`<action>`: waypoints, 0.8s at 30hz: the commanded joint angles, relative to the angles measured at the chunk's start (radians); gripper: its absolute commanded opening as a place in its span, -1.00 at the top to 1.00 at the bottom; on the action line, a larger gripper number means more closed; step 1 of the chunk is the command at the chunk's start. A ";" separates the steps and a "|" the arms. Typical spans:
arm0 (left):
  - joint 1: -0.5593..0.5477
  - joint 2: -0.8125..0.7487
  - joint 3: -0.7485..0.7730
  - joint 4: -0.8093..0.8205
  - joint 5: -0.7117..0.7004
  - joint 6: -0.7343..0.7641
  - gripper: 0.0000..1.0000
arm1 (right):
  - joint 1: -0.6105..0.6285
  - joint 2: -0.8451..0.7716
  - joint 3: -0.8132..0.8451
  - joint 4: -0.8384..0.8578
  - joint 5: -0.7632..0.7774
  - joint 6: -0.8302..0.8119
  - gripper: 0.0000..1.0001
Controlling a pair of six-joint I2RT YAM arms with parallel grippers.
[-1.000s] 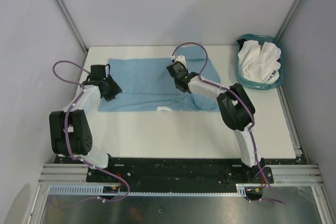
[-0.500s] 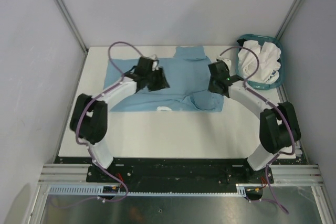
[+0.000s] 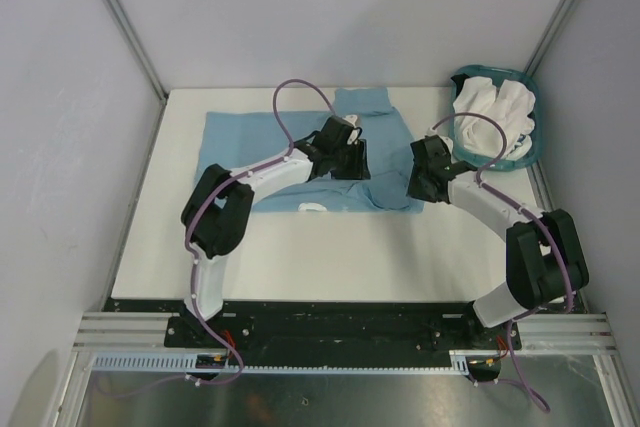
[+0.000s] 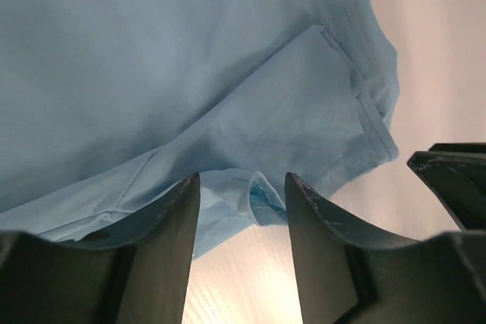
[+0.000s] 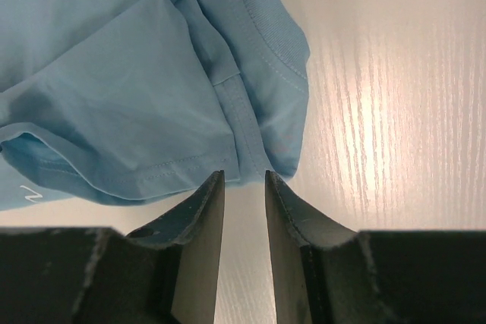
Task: Fold and stack the t-shirts
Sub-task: Fold the flattened tshirt in 1/3 of the way
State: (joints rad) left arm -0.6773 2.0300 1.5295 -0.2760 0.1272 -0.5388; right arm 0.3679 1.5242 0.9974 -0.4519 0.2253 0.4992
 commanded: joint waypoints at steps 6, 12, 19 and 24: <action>-0.012 0.019 0.027 0.013 -0.087 0.061 -0.02 | -0.003 -0.044 -0.016 0.018 -0.020 0.017 0.37; -0.025 0.038 0.032 0.012 -0.079 0.075 0.02 | -0.003 -0.039 -0.024 0.025 -0.023 0.021 0.39; -0.030 0.044 0.024 0.013 -0.071 0.080 0.11 | -0.001 -0.034 -0.031 0.031 -0.023 0.022 0.40; -0.030 0.040 0.023 0.013 -0.082 0.080 0.41 | 0.002 -0.026 -0.036 0.033 -0.024 0.022 0.40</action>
State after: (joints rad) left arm -0.7010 2.0762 1.5295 -0.2771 0.0582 -0.4873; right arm 0.3683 1.5143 0.9642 -0.4362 0.2005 0.5053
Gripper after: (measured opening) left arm 0.361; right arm 0.300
